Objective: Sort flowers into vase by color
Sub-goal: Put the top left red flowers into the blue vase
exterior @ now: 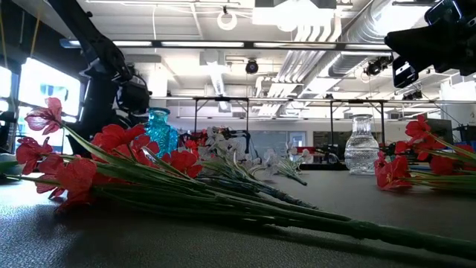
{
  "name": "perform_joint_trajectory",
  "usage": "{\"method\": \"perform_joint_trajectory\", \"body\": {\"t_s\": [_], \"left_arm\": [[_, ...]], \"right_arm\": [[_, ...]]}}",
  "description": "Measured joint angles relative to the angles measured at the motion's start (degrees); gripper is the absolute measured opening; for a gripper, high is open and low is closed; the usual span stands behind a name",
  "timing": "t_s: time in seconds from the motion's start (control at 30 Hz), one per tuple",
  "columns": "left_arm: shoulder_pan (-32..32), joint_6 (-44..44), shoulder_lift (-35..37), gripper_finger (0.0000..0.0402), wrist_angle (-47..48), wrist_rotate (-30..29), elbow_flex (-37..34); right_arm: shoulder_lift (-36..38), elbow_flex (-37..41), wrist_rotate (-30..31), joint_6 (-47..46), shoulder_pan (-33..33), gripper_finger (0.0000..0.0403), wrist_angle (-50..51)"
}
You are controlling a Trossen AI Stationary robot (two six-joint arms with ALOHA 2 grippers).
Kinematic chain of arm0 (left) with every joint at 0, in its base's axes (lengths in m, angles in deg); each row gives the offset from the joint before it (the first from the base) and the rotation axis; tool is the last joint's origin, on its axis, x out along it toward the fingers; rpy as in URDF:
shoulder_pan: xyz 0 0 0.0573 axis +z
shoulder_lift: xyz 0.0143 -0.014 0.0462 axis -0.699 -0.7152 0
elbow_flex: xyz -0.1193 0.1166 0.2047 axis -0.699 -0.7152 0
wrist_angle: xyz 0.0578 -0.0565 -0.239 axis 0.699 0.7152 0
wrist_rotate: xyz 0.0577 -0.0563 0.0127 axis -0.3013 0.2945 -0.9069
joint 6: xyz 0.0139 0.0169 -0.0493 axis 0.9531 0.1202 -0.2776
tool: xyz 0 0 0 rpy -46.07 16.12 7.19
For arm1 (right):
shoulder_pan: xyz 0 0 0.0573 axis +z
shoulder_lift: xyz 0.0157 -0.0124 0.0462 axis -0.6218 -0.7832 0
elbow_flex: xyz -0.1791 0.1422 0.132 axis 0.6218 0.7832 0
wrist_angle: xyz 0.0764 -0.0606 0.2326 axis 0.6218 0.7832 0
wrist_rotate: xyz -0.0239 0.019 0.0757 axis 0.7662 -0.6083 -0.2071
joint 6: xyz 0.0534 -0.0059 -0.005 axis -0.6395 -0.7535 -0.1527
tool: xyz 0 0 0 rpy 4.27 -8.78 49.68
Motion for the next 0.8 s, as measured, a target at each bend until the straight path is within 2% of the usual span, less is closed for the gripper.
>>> {"method": "perform_joint_trajectory", "body": {"t_s": [0.1, 0.17, 0.37, 0.6, 0.7, 0.8], "left_arm": [[0.05, 0.40, 1.19, 0.0020, 0.42, 0.20, -0.23], [0.03, 0.59, 2.54, 0.0008, 0.50, 0.35, -0.23], [-0.04, 1.79, 10.12, 0.0010, 1.64, -0.28, 2.80], [-2.16, 4.73, 24.21, 0.0004, 0.81, -0.17, 11.00], [-4.95, 5.97, 30.96, 0.0004, -3.51, 2.28, 13.89], [-8.83, 6.52, 37.75, 0.0004, -12.30, 8.15, 14.40]], "right_arm": [[0.00, 0.00, 0.00, -0.02, -0.02, 0.0000, 0.02], [0.00, 0.01, 0.00, -0.02, -0.01, 0.0000, 0.00], [0.02, 0.00, 0.00, -0.02, 0.00, 0.0000, 0.02], [0.00, 0.00, -0.02, -0.02, 0.00, 0.0000, 0.02], [0.01, 0.01, -0.01, -0.02, -0.01, 0.0000, 0.01], [0.02, 0.01, -0.01, -0.02, -0.01, 0.0000, 0.01]]}}
